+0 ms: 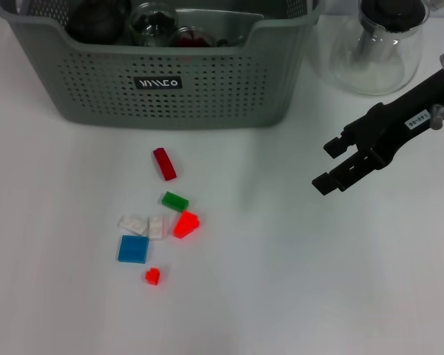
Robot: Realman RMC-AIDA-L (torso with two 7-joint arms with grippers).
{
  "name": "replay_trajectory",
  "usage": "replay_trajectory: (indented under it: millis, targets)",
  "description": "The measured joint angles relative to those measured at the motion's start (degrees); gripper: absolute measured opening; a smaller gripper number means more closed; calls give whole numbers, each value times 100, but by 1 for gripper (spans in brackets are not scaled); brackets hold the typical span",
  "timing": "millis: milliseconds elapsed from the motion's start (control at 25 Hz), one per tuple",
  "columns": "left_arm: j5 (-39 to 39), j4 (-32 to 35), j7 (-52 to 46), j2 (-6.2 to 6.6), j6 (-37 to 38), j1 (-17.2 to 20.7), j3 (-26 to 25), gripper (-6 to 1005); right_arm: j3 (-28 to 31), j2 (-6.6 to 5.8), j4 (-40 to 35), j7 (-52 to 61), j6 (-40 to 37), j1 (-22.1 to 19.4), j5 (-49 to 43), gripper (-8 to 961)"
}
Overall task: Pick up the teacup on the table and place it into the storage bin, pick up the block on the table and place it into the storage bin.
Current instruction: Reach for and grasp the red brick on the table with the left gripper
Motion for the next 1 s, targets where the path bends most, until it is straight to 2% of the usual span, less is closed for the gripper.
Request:
replay_trajectory:
  millis: [120,240,360,480,560,680,800,1000]
  targets:
    - [-1075,1079,306,37,627,472,-195,737,9,-8,0,-7,-5,-16,1,927]
    - [-2466,1793,906,72,1512,843,-703,737,35,-16,0,-20,-21,-31,0,927]
    - [-3725,2111,1623,65,2667,1094,-1266,736,39,-17,0,-21,-23,-38,0,927]
    - [-4277,2168,1890,25,3499,1268,-1406,735,41,-18,-1,-16,-20,-47,0,927]
    - [-4323,2177,1972,-38,3823,1399,-1310,735,41,-17,-7,-7,-19,-52,0,927]
    - [-4079,2224,2082,-144,3952,1691,-871,734,41,-19,-22,-1,-25,-52,-1,927]
    - [-3470,2356,2273,-269,3972,1937,-351,734,41,-32,-17,5,-22,-52,-1,927]
    - [-2573,2369,2639,-476,3951,2138,171,732,41,-35,-4,9,-1,-59,-1,928]
